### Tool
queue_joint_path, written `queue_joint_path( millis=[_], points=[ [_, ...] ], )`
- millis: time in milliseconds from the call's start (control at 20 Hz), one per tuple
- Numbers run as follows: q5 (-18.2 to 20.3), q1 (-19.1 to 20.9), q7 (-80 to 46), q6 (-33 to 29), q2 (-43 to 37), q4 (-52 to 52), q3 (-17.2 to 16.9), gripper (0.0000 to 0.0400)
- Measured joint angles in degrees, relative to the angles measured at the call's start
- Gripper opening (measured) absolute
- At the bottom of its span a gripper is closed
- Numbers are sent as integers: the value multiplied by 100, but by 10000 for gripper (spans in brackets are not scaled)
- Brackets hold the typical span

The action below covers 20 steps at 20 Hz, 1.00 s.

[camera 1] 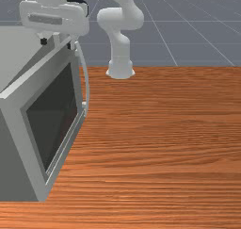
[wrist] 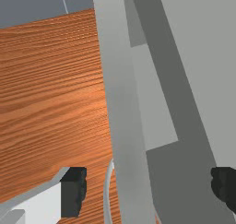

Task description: Open the microwave

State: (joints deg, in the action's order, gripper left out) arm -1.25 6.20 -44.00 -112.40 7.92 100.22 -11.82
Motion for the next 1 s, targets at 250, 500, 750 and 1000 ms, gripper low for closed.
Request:
queue_joint_path(
  millis=[250,500,750,1000],
  points=[
    [97,-89,-71,28,-4,409,734,400],
    [128,164,-154,18,-113,639,1122,400],
    [20,322,-319,53,20,468,1539,400],
    [-211,242,-570,141,430,-95,1822,400]
  ],
)
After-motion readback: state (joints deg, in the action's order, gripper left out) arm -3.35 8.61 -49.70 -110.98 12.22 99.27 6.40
